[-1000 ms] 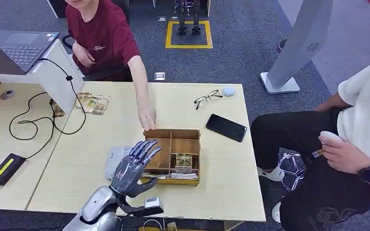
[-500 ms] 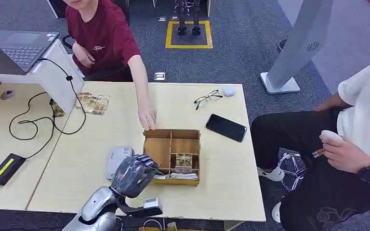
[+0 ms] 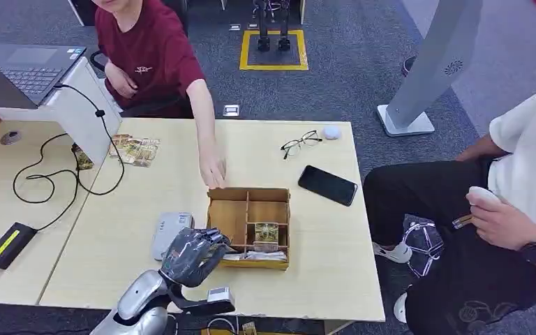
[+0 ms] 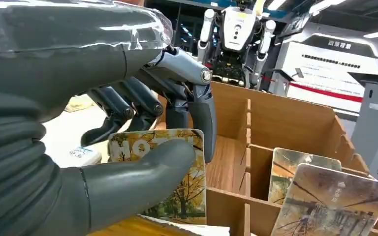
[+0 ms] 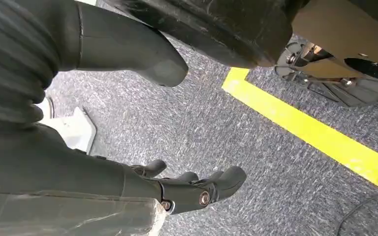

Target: Pass the card to the sensor for recognition and then transmit it.

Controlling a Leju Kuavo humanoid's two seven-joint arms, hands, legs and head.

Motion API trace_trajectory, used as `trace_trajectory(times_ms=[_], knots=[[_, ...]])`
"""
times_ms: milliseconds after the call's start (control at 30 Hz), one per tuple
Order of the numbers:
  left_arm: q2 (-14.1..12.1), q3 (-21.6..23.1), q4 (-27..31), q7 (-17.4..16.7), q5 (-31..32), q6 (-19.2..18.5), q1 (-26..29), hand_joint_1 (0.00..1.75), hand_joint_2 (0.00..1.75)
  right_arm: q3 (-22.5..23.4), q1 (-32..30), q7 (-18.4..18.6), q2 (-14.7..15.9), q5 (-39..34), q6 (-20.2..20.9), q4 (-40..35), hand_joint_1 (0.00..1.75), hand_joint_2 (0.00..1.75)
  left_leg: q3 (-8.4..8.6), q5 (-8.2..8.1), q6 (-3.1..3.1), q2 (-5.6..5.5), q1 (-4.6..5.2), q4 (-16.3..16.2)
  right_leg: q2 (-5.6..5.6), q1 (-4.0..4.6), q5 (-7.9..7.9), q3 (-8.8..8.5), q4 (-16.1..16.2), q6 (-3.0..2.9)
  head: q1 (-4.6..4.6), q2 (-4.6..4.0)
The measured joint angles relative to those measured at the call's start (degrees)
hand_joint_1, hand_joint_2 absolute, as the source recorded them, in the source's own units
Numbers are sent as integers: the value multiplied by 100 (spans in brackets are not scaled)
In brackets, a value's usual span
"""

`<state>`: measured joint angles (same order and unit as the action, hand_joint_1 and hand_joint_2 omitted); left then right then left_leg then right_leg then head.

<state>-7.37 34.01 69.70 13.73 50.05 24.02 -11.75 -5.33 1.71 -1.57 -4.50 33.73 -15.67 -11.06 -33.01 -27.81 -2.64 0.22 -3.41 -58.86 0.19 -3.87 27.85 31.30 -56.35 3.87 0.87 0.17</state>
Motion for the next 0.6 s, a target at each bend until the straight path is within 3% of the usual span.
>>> trace_trajectory(times_ms=[433, 600], knots=[[-26, 0, 61, 122, -208, -9, 18, 175, 175, 13, 0, 0, -7, 63, -2, 0, 0, 175, 0, 0, 0, 0, 0, 0, 0, 0, 0, 0, 0, 0, -2, 0], [-142, -61, 610, 133, -623, -254, -68, 175, 175, 33, -7, -2, -7, 68, -20, 0, 0, 175, 0, 2, 2, -1, 0, 0, 0, 0, 0, 0, 0, 0, -2, 0]])
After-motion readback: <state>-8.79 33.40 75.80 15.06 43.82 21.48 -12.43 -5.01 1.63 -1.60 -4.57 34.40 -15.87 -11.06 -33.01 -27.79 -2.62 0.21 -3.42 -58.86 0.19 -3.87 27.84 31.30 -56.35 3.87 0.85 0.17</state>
